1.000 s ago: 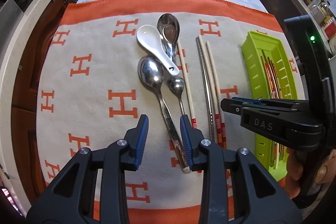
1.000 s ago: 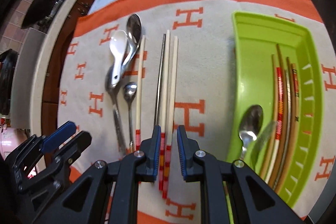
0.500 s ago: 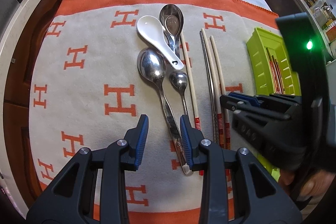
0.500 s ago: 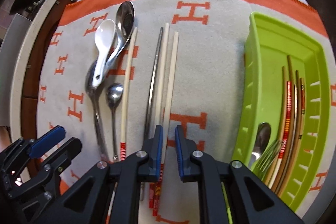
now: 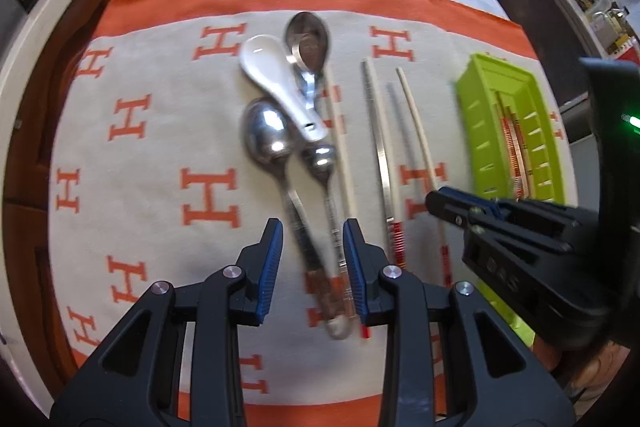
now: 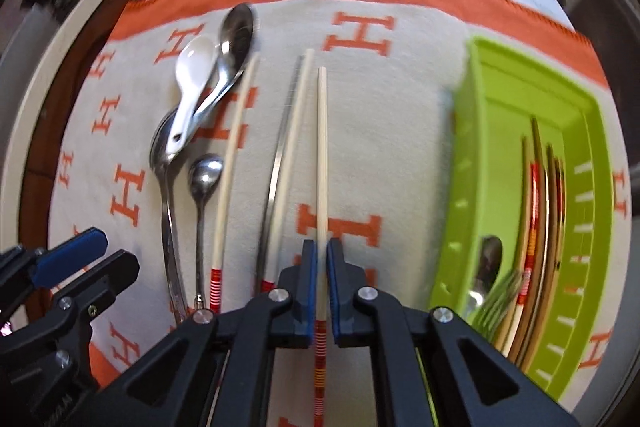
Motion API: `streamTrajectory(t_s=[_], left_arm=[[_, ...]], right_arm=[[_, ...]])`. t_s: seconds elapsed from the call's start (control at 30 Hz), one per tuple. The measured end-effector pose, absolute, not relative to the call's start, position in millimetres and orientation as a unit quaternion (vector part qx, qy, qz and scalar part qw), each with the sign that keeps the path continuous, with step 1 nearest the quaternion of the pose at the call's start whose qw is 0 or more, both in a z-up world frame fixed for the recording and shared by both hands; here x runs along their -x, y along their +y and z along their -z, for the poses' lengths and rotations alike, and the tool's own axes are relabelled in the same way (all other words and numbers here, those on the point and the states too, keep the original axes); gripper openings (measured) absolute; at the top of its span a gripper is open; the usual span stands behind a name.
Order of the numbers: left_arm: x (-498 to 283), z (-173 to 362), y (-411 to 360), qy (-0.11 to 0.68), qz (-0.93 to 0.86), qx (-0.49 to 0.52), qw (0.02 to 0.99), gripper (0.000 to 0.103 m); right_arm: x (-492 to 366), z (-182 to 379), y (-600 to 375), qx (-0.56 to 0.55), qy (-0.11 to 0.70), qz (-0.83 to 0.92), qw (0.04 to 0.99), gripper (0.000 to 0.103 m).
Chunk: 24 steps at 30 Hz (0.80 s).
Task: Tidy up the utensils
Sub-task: 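Grasp a cream red-tipped chopstick with the left gripper while the right gripper holds its chopstick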
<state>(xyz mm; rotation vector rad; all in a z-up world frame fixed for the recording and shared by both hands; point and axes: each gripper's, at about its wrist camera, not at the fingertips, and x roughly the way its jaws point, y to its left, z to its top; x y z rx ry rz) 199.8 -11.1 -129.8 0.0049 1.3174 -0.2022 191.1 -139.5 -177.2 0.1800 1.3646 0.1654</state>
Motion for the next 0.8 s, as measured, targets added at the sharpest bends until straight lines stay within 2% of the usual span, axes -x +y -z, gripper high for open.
streamTrajectory(t_s=[0.3, 0.5, 0.8], left_arm=[[-230, 142, -49, 0.642, 0.136, 0.028, 0.754, 0.028], [-238, 164, -71, 0.668, 0.138, 0.026, 0.731, 0.028], [-237, 175, -86, 0.672, 0.138, 0.015, 0.728, 0.028]], right_arm=[[-159, 142, -198, -0.216, 0.587, -0.099, 0.774, 0.005], [-142, 126, -226, -0.248, 0.562, -0.091, 0.784, 0.005], [-133, 135, -244, -0.267, 0.563, -0.09, 0.777, 0.005]])
